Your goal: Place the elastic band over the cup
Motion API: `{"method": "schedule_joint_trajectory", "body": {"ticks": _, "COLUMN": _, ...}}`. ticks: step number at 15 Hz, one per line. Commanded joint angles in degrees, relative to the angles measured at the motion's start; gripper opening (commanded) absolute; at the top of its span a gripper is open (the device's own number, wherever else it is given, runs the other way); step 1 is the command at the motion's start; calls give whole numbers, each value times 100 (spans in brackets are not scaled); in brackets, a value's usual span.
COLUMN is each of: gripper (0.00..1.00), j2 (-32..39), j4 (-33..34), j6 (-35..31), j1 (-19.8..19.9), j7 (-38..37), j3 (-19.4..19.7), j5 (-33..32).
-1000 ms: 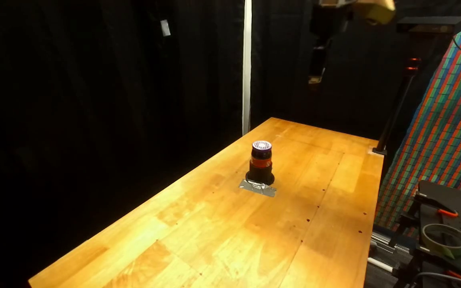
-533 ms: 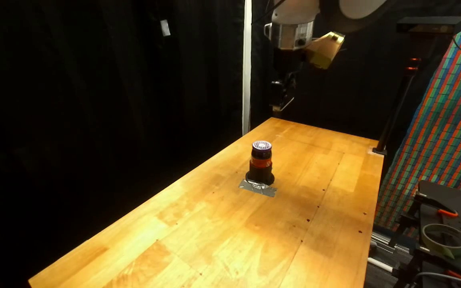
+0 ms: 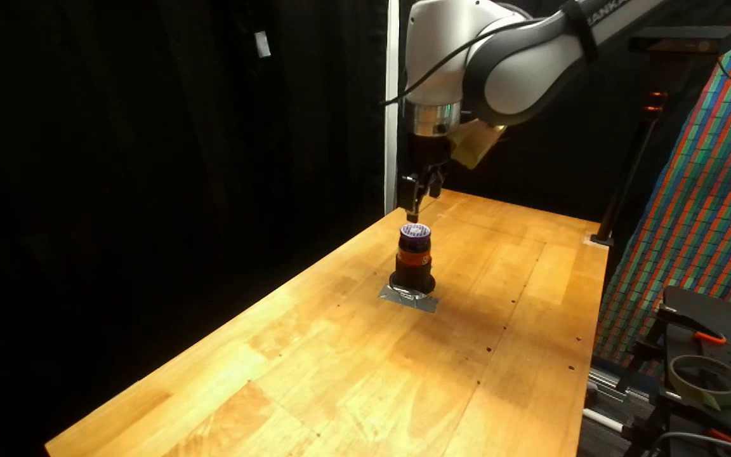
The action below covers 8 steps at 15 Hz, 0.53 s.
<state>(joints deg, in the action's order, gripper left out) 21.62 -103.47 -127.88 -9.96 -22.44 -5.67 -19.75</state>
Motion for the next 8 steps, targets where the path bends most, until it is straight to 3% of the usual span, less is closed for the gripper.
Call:
{"method": "schedule_joint_trajectory", "body": {"ticks": 1, "gripper": 100, "j2": 507, "j4": 432, "j6": -268, "j1": -160, "j7": -110, "j3": 292, "j5": 19}}
{"method": "schedule_joint_trajectory", "body": {"ticks": 8, "gripper": 100, "j2": 1257, "j4": 1141, "j6": -257, "j1": -173, "j7": -86, "j3": 547, "j5": 304}}
